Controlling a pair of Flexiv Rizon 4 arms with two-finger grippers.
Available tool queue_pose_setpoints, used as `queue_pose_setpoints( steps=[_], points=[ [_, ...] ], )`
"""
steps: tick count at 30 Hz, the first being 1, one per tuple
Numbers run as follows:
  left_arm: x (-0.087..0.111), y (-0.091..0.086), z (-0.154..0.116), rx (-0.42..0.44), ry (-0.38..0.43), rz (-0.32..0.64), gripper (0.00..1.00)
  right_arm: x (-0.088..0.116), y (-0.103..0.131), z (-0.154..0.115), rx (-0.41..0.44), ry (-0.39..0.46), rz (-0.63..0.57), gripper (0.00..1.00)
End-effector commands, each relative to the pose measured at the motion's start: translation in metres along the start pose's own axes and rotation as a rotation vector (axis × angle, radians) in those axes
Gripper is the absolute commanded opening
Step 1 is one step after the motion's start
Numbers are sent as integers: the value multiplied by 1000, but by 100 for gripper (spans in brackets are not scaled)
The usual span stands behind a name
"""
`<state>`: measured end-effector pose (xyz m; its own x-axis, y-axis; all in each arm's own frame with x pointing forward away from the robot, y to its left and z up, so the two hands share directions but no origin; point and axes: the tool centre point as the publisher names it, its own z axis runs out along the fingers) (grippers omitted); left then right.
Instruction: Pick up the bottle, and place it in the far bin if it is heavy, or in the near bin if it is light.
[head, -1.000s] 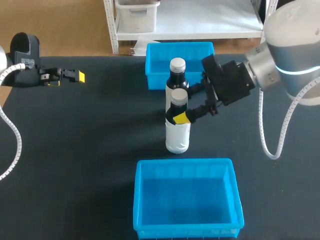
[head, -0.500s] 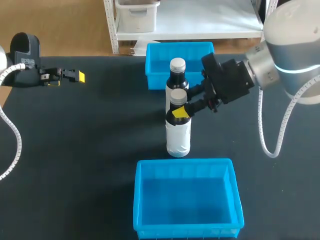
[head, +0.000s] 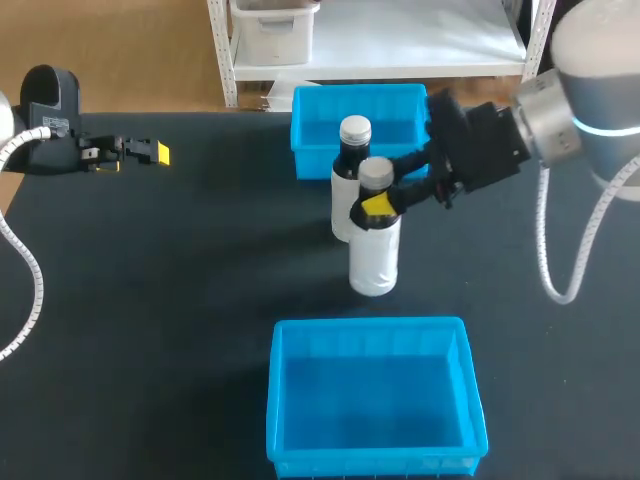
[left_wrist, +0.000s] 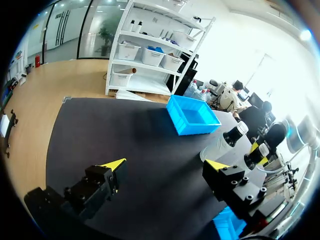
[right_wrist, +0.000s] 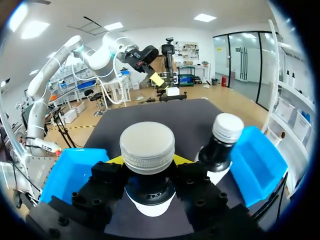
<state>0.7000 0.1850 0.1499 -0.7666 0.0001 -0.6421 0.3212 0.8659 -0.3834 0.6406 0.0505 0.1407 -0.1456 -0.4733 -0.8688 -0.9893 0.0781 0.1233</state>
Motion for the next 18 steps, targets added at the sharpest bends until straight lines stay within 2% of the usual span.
queue_pose_setpoints(
  steps=[1,10,18],
  points=[
    [0,0,0,0,0,0,100,2,9,-30,51,2,7,0],
    [0,0,0,0,0,0,100,15,2,-84,136,-3,40,0],
    [0,0,0,0,0,0,100,20,2,-123,123,13,14,0]
  ],
)
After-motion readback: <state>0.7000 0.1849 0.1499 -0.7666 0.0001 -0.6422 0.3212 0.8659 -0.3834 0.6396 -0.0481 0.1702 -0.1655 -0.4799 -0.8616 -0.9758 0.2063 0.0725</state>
